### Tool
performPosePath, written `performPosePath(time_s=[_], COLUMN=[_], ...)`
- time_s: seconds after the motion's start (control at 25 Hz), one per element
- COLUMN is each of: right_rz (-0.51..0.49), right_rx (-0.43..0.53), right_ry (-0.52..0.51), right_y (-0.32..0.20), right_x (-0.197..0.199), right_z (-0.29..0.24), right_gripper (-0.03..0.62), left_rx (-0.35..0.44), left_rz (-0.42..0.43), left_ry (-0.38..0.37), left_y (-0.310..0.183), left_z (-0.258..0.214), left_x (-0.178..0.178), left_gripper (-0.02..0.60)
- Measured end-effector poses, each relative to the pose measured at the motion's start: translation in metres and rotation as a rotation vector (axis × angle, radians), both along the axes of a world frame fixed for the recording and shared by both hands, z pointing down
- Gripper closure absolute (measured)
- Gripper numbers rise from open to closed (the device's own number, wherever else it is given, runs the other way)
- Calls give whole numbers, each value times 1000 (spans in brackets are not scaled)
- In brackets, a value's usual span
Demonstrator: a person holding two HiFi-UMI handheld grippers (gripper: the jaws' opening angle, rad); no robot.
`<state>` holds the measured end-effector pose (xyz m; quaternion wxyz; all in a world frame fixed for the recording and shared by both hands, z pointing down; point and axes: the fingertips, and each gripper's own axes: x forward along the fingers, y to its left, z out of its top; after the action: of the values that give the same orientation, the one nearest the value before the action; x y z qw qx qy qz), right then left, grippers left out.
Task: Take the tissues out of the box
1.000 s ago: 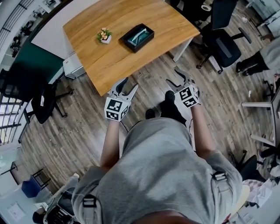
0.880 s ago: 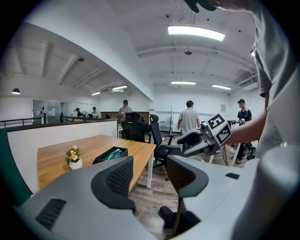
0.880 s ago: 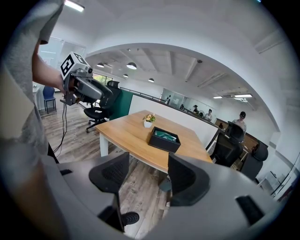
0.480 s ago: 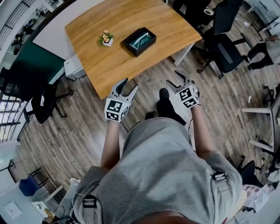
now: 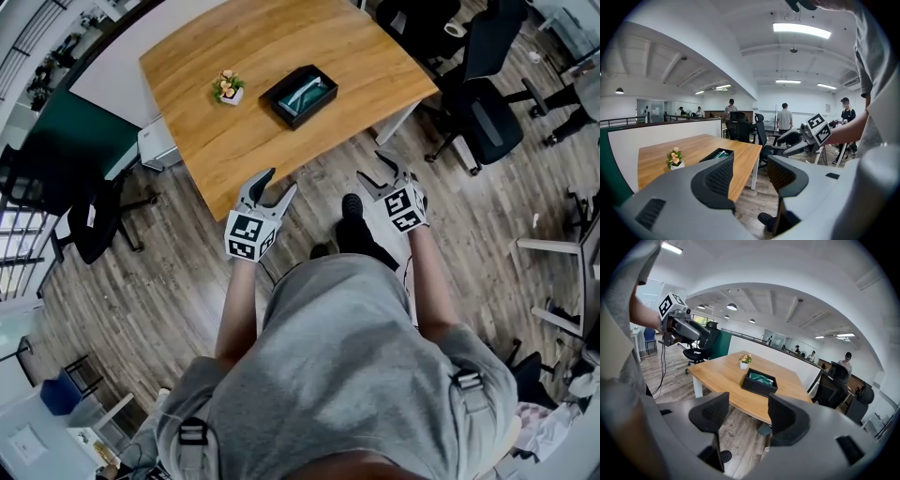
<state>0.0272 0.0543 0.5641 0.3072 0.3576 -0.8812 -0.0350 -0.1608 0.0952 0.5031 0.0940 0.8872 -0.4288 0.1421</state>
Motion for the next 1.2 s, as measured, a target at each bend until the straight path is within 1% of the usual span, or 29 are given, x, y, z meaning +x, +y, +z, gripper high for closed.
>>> performPosePath(time_s=[0.52,0.72,1.04,1.2], right_rz=[-8,-7,-33,-56], right_rx=[-12,-20,-39,-58], right_ry=[-29,-42,-64,-69], right_y=[-52,-77,-109,-131], right_x=[11,18,28,39], right_z=[4,7,17,22], right_gripper=[329,329,338,338], left_rx=[-25,-35,-50,-56], left_rz=[-17,-17,-42,-65], left_ry=[-19,-42,-63,-74], left_y=[-48,-70,-108,-129], left_z=[1,4,9,9], left_x=[13,20,35,45], left_gripper=[348,348,348,348])
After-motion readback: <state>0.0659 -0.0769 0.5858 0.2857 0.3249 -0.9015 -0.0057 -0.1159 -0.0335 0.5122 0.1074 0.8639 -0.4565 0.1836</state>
